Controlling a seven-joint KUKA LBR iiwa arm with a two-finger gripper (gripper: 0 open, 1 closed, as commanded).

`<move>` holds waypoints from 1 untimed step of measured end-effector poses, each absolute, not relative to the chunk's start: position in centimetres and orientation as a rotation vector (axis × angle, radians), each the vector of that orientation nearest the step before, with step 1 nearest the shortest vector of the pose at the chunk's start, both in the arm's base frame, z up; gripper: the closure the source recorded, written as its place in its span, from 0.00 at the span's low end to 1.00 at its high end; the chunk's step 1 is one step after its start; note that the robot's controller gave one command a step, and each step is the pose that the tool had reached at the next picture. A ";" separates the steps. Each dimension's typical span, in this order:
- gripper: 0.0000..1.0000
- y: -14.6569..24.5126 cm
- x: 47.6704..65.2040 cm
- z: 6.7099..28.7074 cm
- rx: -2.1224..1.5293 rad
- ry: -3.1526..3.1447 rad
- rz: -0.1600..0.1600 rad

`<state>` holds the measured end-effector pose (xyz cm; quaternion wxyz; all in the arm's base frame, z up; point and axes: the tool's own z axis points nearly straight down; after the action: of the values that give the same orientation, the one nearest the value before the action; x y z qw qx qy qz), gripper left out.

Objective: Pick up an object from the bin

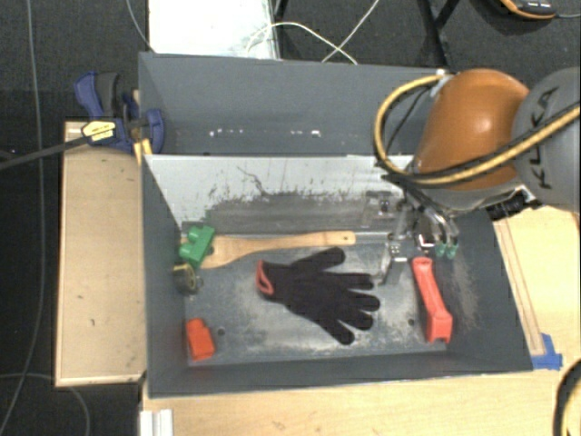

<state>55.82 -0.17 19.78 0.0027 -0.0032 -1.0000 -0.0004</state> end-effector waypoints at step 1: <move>0.00 -0.2 56.0 20.2 -0.010 -3.145 -0.001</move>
Offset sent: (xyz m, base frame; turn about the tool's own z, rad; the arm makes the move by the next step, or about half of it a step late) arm -0.0286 0.0698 -0.1278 0.1503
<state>55.98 -0.17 20.24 -0.0016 -0.0031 -1.0000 -0.0003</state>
